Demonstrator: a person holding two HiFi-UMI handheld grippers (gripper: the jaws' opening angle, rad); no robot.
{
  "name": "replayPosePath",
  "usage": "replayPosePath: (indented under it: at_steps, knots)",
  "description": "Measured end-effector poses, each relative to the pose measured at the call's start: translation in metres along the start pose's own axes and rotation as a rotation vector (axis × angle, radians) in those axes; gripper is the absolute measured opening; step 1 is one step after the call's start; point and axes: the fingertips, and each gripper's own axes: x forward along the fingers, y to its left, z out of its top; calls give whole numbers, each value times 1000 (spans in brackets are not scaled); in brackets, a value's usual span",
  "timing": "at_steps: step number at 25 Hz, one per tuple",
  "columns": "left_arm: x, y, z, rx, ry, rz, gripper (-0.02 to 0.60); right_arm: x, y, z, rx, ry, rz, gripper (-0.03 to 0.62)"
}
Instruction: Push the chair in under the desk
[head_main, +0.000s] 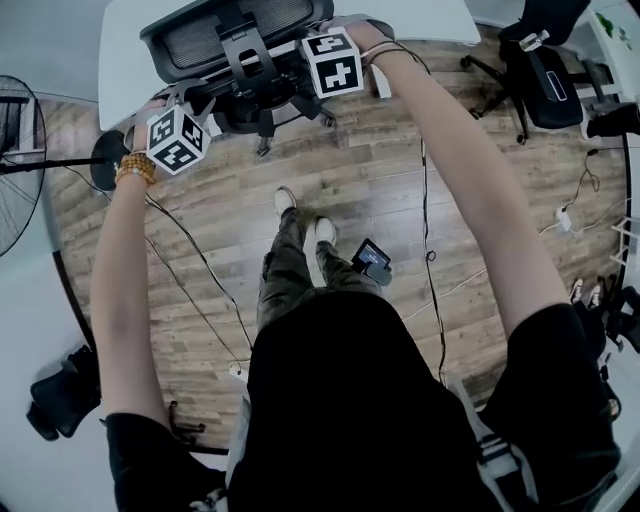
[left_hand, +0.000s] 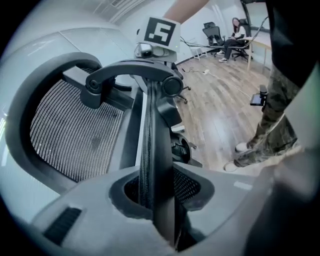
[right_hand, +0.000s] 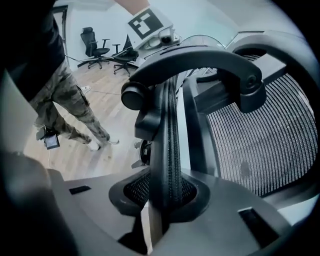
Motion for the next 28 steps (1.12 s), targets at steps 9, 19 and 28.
replayPosePath:
  at_steps: [9, 19, 28]
  knots:
    - [2, 0, 2, -2, 3, 20, 110, 0, 0, -2, -9, 2, 3, 83]
    - [-17, -4, -11, -34, 69, -7, 203, 0, 27, -5, -16, 67, 93, 273]
    - [-126, 33, -5, -514, -323, 251, 244, -104, -4, 51, 194, -128, -244, 231]
